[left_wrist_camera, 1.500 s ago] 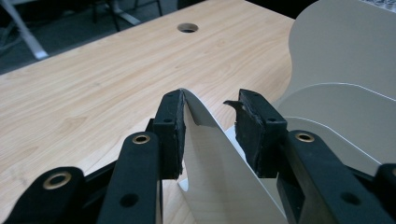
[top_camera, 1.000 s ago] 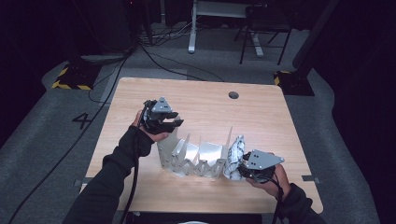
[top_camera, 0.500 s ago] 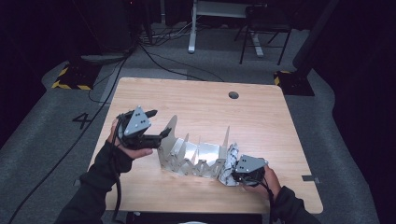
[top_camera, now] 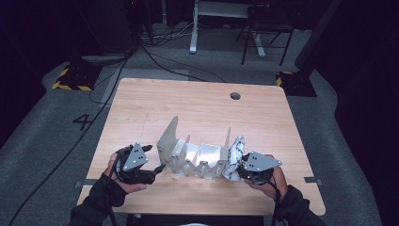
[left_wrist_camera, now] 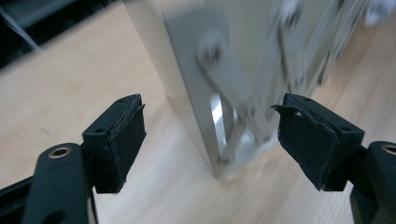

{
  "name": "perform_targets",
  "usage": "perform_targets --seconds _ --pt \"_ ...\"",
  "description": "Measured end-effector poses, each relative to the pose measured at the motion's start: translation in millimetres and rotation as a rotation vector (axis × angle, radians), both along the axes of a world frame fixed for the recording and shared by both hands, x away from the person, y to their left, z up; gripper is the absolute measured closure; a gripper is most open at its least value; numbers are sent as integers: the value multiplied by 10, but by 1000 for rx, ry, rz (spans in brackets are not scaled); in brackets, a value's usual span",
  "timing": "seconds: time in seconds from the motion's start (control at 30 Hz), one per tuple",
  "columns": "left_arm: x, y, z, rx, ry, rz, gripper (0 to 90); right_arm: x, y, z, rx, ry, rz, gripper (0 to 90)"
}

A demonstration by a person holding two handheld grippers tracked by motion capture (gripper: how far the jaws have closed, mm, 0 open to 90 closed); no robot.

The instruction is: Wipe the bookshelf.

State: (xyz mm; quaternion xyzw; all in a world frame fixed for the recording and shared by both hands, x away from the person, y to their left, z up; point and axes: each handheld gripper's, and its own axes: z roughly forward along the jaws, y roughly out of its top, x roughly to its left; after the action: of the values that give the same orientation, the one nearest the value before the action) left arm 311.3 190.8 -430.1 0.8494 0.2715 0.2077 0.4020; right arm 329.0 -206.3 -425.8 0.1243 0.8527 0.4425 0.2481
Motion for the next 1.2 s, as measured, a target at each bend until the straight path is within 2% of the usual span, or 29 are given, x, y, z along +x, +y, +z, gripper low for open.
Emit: perform_targets --seconds 0.1,0.17,0.27,0.3,0.4,0.5,0.6,0.67,0.73,0.77,0.9,1.1,1.13,1.2 --pt "127 -9 -221 -39 37 -8 278 9 -7 74 20 -22 -9 736" --pt "168 -50 -301 -7 24 -23 286 16 -1 77 15 -26 -8 738" --pt "214 -126 -389 -3 28 -48 265 35 2 58 14 -16 -5 739" --pt "215 -157 -405 9 14 -54 267 45 4 45 11 -10 -4 739" --pt "235 -228 -430 32 5 -52 256 69 25 -17 -1 13 3 741" --pt "290 -207 -439 14 21 -49 239 78 60 -104 -22 38 16 741" --pt "350 -209 -455 41 8 -43 230 68 120 -187 -53 64 35 741" --pt "392 -207 -474 59 4 -37 224 71 149 -215 -42 98 47 741" --pt "440 -200 -493 59 15 -28 223 76 174 -250 -25 145 67 739" --pt "462 -201 -501 64 15 -28 223 68 195 -267 -32 151 72 738" --pt "518 -210 -531 71 21 -26 216 35 252 -259 -64 122 75 728" --pt "538 -207 -554 69 38 -27 204 12 225 29 -4 22 39 725" --pt "540 -206 -556 67 39 -28 204 20 213 97 9 -7 26 725" --pt "543 -203 -560 65 44 -29 203 25 205 136 15 -23 19 726"
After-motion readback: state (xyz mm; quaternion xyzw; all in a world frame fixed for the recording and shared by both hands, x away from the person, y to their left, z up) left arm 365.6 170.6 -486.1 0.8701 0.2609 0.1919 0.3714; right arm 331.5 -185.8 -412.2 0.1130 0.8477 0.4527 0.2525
